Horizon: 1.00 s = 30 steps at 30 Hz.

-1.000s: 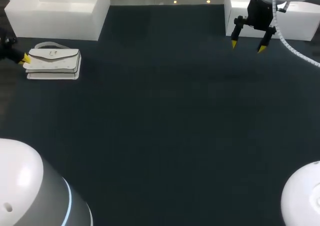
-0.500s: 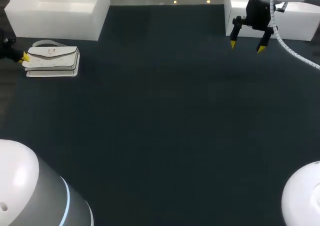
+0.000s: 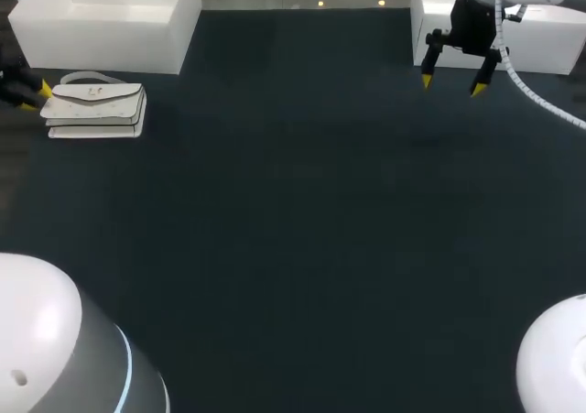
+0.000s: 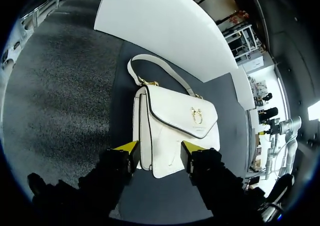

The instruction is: Pick up the bag, open it, inspect its contents, close it, and place it on the opposite side

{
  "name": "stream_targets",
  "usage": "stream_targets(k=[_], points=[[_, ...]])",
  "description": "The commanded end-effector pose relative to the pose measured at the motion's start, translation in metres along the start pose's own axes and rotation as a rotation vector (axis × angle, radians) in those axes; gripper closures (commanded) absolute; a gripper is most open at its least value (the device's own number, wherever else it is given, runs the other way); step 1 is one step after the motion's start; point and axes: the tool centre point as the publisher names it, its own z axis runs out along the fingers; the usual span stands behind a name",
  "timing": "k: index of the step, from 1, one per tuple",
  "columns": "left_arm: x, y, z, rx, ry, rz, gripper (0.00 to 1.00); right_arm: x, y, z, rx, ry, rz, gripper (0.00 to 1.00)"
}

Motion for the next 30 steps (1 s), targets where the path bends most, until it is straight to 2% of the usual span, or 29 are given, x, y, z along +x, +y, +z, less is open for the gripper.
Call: stream_targets(k=[1, 4, 9, 13, 18, 24, 30], points=[[0.025, 0.008, -0.027, -0.092, -0.147, -0.011, 0.00, 0.001, -0.006, -0.003, -0.010, -0.005, -0.002, 0.00], [0.041, 0.018, -0.035, -0.071, -0.257, -0.026, 0.00, 0.001, -0.008, -0.005, -0.017, -0.005, -0.006, 0.00], [0.073, 0.035, -0.039, -0.038, -0.340, -0.040, 0.00, 0.000, -0.010, -0.007, -0.023, 0.001, -0.004, 0.00], [0.100, 0.050, -0.032, -0.016, -0.446, -0.030, 0.00, 0.001, -0.012, -0.007, -0.024, 0.006, -0.006, 0.00], [0.129, 0.067, -0.023, 0.028, -0.521, -0.002, 0.00, 0.002, -0.015, -0.009, -0.020, 0.013, -0.007, 0.00], [0.151, 0.077, -0.018, 0.094, -0.585, 0.052, 0.00, 0.003, -0.019, -0.010, -0.017, 0.017, -0.017, 0.00], [0.164, 0.084, -0.015, 0.118, -0.630, 0.092, 0.00, 0.004, -0.021, -0.013, -0.009, 0.022, -0.014, 0.00]])
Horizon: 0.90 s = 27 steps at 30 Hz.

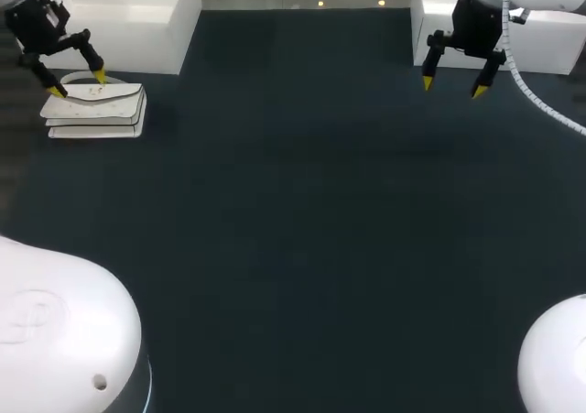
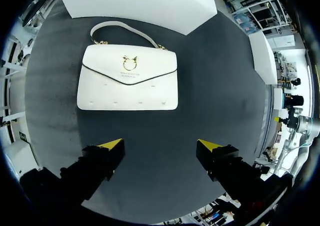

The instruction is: Pick up the bag, open it, inspect its contents, close it, and place it on the opposite side

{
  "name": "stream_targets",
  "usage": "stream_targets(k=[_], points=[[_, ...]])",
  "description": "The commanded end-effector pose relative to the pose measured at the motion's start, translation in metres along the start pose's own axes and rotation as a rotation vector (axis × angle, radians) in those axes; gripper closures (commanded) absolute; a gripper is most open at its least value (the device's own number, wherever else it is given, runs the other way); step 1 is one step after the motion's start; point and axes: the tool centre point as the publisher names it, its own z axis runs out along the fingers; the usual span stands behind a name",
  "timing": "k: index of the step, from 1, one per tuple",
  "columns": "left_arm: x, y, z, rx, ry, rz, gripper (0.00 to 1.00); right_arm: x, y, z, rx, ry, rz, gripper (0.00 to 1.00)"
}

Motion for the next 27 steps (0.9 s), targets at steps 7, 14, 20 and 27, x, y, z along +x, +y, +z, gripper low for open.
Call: stream_targets(k=[7, 14, 20, 27], points=[[0.019, 0.025, 0.002, 0.484, -0.355, 0.017, 0.00, 0.000, -0.001, -0.003, 0.003, 0.001, 0.004, 0.00], [0.026, 0.024, 0.007, 0.511, -0.324, 0.031, 0.00, 0.000, -0.001, -0.003, 0.003, 0.001, 0.004, 0.00], [0.031, 0.019, 0.014, 0.516, -0.301, 0.039, 0.00, 0.000, -0.001, -0.003, 0.003, 0.001, 0.004, 0.00], [0.035, 0.012, 0.020, 0.499, -0.286, 0.035, 0.00, 0.000, -0.001, -0.003, 0.003, 0.001, 0.004, 0.00]])
